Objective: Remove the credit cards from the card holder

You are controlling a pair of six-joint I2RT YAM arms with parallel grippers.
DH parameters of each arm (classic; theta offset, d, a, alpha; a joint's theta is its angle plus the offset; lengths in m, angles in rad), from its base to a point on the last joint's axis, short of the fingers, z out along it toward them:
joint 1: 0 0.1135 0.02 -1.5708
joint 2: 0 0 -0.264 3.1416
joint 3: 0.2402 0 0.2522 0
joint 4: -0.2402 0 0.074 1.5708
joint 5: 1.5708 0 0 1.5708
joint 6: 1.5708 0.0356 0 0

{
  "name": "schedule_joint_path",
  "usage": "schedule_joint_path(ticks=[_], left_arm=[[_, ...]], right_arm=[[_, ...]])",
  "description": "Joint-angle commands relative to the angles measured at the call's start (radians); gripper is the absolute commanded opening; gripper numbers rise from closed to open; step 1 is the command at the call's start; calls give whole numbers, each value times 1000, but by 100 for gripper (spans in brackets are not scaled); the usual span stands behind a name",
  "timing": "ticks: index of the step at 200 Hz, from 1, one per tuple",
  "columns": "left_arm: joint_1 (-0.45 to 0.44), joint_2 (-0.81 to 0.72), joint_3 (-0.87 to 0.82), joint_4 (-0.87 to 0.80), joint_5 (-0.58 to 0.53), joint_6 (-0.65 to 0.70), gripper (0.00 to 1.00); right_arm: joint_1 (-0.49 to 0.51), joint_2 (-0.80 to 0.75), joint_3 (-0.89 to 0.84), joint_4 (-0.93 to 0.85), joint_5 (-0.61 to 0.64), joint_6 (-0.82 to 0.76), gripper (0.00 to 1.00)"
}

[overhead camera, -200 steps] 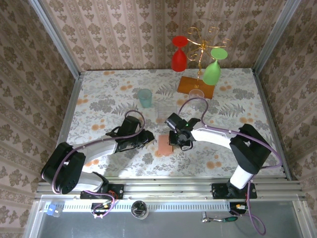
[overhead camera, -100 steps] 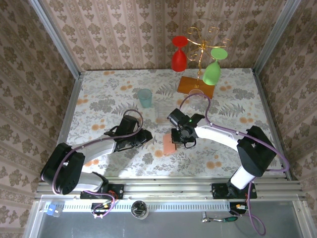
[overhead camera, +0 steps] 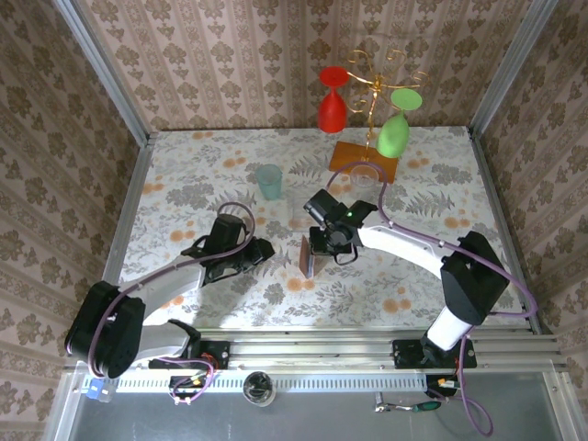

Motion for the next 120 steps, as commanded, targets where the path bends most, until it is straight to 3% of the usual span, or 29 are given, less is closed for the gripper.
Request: schedule_joint_path(ticks=[1,75,120], left_arm=[[11,-24,-23,-16,9,33,27],[11,32,-11,14,43,48,25],[-28,70,24,11,35,40,18]], right_arm=[[17,33,39,-17,-39,5,9],[17,-10,22,-90,42,-15,9],[5,-39,-20,-119,110,-34,8]])
